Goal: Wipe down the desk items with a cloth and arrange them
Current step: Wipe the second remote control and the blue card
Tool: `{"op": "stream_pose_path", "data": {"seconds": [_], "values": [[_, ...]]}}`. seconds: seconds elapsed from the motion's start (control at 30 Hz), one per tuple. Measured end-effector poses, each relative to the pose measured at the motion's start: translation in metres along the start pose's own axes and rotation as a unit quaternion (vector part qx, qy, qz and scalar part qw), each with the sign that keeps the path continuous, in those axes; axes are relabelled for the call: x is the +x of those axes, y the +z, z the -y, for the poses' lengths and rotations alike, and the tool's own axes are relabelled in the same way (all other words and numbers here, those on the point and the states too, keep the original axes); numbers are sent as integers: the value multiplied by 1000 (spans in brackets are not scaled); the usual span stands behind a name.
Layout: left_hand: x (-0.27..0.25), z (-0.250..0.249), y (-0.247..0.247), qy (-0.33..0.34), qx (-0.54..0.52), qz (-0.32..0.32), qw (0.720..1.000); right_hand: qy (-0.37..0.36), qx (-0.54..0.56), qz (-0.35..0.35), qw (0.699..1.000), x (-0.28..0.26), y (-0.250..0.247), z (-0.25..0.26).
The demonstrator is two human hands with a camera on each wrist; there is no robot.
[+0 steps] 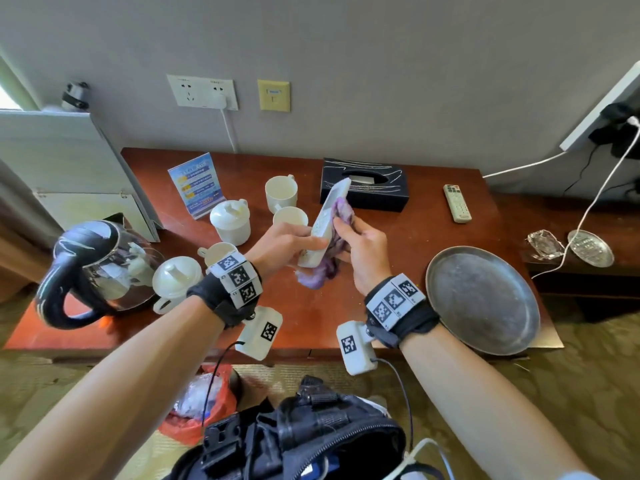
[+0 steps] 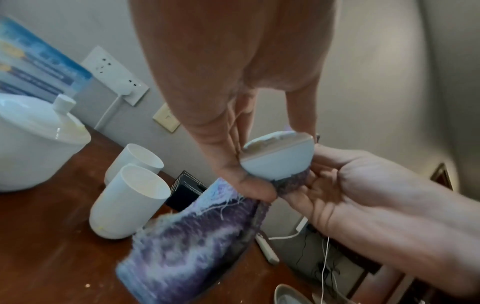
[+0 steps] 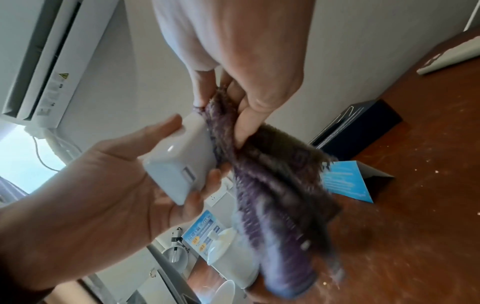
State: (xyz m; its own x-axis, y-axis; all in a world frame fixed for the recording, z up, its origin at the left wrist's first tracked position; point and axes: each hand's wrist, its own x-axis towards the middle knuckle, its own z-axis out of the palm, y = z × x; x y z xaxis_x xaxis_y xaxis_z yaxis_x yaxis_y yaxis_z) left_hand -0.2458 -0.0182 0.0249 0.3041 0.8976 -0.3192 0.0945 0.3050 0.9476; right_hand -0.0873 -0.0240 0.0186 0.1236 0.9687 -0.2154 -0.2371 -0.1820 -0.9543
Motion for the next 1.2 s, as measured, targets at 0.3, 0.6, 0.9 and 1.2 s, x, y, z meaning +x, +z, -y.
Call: {"op": "stream_pose_path", "data": {"seconds": [0.3, 0.6, 0.9, 1.2], "values": [[-12, -3, 1, -3, 31, 37, 999, -21, 74, -77, 994, 15, 4, 23], [-14, 6, -2, 29, 188, -45, 981, 9, 84, -54, 995, 28, -16, 26], [-13, 0, 1, 64, 338, -124, 931, -112, -71, -99, 986, 19, -31, 10], [-16, -2, 8, 63, 395, -115, 909, -202, -319, -60, 924, 7, -38, 1]]}}
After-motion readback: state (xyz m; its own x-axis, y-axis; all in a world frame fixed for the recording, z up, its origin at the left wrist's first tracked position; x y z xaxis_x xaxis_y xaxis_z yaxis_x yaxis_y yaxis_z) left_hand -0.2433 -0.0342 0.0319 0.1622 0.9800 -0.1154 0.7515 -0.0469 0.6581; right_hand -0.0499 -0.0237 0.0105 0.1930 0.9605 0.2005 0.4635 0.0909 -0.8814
